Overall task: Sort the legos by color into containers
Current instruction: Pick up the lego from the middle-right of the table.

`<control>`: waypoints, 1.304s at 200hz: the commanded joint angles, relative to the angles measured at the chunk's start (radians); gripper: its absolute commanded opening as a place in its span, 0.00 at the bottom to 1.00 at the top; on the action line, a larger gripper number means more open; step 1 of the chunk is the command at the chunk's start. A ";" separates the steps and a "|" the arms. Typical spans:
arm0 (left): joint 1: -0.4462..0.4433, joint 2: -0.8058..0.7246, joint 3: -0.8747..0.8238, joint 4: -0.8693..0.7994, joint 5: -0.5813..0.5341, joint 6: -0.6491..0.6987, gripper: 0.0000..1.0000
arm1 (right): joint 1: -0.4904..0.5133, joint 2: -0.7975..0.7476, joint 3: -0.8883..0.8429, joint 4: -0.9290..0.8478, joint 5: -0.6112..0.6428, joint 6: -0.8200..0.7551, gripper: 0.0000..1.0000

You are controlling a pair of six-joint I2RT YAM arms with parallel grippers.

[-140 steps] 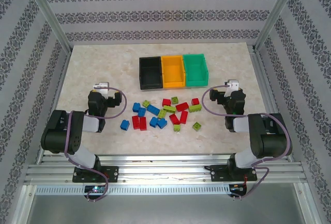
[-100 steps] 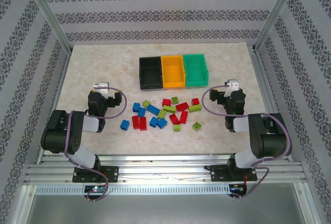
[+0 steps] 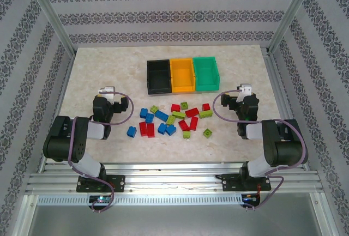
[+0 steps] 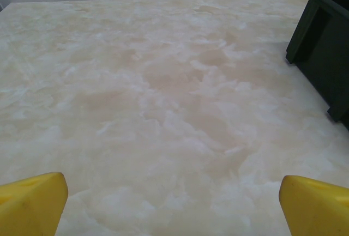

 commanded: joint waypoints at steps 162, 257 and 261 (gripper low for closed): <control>0.012 0.001 0.014 -0.012 0.016 0.010 1.00 | 0.023 -0.003 0.005 0.029 0.001 -0.028 0.99; 0.013 -0.206 0.061 -0.265 -0.027 -0.013 1.00 | 0.033 -0.399 -0.031 -0.311 0.106 0.111 0.98; 0.013 -0.226 0.072 -0.306 -0.036 -0.024 0.99 | 0.033 -0.410 -0.038 -0.305 0.084 0.103 0.98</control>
